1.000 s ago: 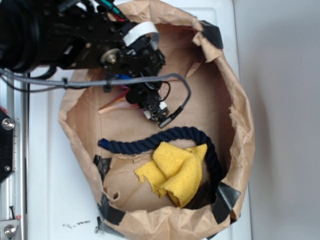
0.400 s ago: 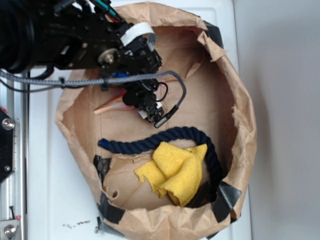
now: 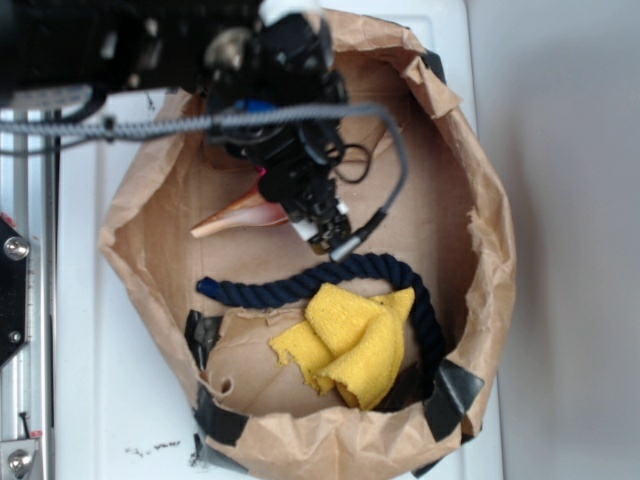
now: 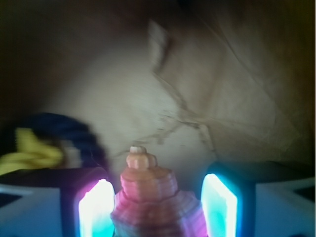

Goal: Grab the shell.

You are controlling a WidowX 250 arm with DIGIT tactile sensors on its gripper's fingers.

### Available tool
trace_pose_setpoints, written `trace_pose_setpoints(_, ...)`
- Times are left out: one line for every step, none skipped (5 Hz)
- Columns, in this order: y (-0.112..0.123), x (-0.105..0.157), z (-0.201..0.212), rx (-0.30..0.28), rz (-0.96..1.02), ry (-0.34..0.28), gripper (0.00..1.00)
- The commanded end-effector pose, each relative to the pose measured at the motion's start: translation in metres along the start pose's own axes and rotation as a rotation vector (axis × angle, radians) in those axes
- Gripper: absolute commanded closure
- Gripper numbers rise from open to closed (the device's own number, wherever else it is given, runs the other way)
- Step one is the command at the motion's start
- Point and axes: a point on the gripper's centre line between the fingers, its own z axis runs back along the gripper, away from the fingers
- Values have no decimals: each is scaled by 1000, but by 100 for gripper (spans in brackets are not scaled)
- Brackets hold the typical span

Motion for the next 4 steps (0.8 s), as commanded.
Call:
trace_pose_setpoints(-38,8,59,54,-54,-85,100)
trace_pose_setpoints(-63,1,68,147,-83,-89,100)
trace_pose_setpoints(-70,-3,73,149,-97,-79,100)
trace_pose_setpoints(-71,-6,70,164,-104,-93,100)
